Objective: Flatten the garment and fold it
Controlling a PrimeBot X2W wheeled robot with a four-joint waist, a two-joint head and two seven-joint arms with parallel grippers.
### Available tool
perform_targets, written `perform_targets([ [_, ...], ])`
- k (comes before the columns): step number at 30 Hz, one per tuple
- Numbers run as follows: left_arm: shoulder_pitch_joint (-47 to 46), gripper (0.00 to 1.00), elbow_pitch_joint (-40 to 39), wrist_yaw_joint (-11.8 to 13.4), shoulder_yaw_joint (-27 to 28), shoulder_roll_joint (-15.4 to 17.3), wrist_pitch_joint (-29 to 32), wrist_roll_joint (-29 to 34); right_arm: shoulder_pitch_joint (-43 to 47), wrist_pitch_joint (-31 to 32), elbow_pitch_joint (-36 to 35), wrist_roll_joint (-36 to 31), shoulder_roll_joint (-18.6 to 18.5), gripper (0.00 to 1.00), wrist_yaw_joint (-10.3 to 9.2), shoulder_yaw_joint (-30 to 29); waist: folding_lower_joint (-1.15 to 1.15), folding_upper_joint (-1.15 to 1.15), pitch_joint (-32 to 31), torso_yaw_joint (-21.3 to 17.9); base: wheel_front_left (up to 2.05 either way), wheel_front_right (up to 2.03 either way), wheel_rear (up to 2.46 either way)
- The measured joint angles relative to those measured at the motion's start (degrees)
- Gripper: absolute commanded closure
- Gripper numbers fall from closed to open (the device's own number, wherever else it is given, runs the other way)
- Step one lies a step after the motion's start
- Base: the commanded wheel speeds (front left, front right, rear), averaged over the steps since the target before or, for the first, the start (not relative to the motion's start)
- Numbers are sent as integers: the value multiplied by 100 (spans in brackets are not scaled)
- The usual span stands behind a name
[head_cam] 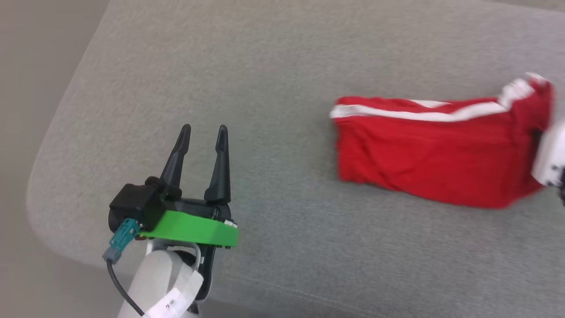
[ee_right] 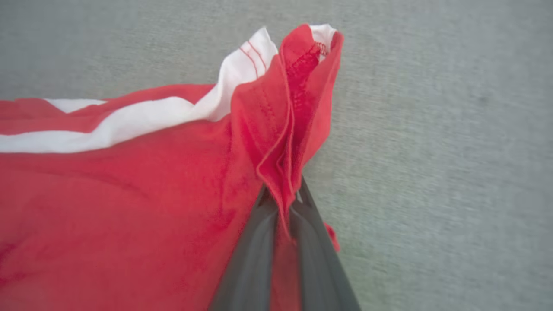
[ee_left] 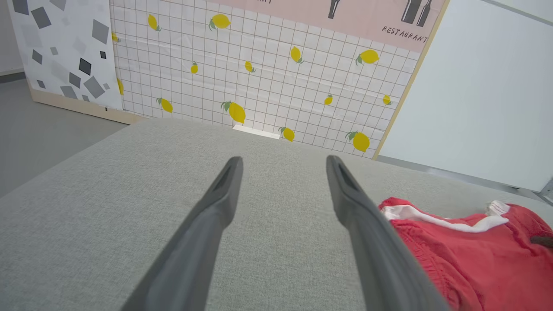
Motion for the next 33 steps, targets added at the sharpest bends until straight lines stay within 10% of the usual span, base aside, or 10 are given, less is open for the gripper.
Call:
perform_targets([
  [11,73,0,115,-124,56,-1,0,37,811,126,-1690,-1059,126,100,-1,-531,0,0,-305,-434,0,0,0],
  [22,75,0,199,-157,-77,-2,0,31,336,890,-2966,-877,-151,100,-1,2142,0,0,-427,-315,0,0,0],
  [33,57,0,205,-147,-252,-2,0,-71,-498,1266,-1925,-283,-120,100,-1,3901,0,0,-283,-4,0,0,0],
])
